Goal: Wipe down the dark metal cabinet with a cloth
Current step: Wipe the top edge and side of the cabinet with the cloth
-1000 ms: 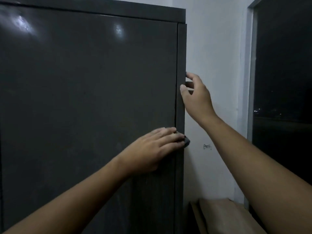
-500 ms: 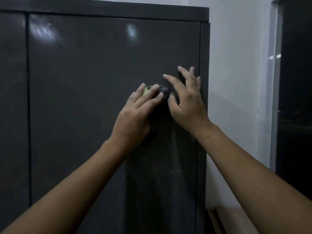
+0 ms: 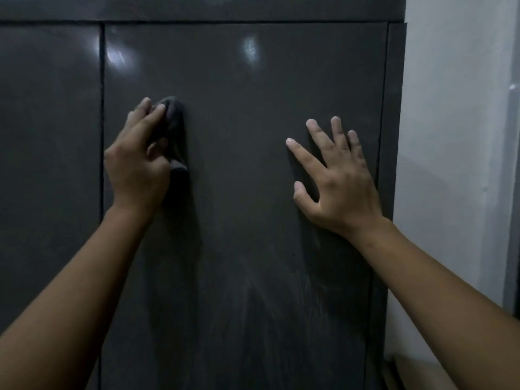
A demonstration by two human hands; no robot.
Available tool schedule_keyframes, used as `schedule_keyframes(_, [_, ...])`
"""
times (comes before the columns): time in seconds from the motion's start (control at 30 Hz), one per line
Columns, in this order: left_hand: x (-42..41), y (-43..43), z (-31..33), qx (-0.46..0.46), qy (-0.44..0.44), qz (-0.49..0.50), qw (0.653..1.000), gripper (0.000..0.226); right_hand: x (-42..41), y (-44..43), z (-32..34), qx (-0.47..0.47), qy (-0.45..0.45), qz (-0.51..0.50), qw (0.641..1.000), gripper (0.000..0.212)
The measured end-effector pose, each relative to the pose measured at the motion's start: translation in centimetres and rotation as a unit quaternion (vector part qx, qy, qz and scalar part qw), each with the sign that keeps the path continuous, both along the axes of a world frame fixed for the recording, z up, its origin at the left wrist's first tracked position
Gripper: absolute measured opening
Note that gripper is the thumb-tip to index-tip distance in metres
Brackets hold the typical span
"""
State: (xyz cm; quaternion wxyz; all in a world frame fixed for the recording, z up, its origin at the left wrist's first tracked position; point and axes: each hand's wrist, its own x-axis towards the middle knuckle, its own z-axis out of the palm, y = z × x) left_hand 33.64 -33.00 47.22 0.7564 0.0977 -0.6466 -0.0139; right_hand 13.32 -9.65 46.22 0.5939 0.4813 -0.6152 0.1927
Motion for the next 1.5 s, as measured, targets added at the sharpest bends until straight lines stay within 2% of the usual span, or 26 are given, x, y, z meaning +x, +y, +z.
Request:
schedule_keyframes(0.1, [-2.1,2.5,-0.2,0.046,0.009,0.022,0.999,0.058,0.1,0.0,0.1,0.0,0.002,-0.009,1.0,0.067])
schedule_keyframes(0.17, [-3.8,3.9,-1.6,-0.021,-0.035,0.042,0.998,0.054,0.1,-0.1,0.1,0.001,0.004,-0.017,1.0,0.066])
schedule_keyframes(0.27, [-4.4,3.0,-2.1,-0.165,-0.11,0.086,0.976,0.048,0.2,-0.1,0.5,0.013,0.009,-0.031,0.999,0.067])
schedule_keyframes(0.37, [-2.9,1.2,0.3,-0.218,-0.158,0.085,0.959,0.048,0.5,-0.5,1.2,0.032,-0.005,-0.036,0.999,0.068])
schedule_keyframes(0.43, [-2.1,0.3,2.9,-0.204,-0.155,0.087,0.963,0.049,1.2,-1.1,2.0,0.038,-0.019,-0.038,0.998,0.068])
schedule_keyframes(0.63, [0.4,-2.3,12.9,-0.045,-0.03,0.054,0.997,0.05,3.1,-3.5,4.3,0.039,-0.038,-0.04,0.998,0.067])
schedule_keyframes(0.73, [1.2,-3.2,14.9,-0.004,-0.008,0.06,0.998,0.054,3.5,-4.2,4.4,0.029,-0.036,-0.047,0.998,0.068])
schedule_keyframes(0.9, [1.5,-4.1,14.4,-0.045,-0.018,0.057,0.997,0.052,4.7,-4.6,4.6,0.021,-0.051,-0.022,0.998,0.068])
schedule_keyframes(1.07, [3.8,-6.3,13.4,-0.158,-0.119,0.08,0.977,0.05,8.2,-8.9,5.6,0.097,-0.015,-0.012,0.995,0.068])
schedule_keyframes(1.13, [5.2,-8.0,14.2,-0.19,-0.16,0.088,0.965,0.049,10.2,-11.6,6.1,0.098,-0.019,-0.008,0.995,0.068])
schedule_keyframes(1.37, [10.2,-14.7,17.5,-0.103,-0.106,0.098,0.984,0.053,17.3,-20.8,8.3,0.078,-0.043,0.034,0.995,0.069])
schedule_keyframes(1.5, [12.9,-18.0,17.7,-0.069,-0.077,0.076,0.992,0.055,19.8,-24.3,9.6,0.025,-0.069,0.053,0.996,0.066])
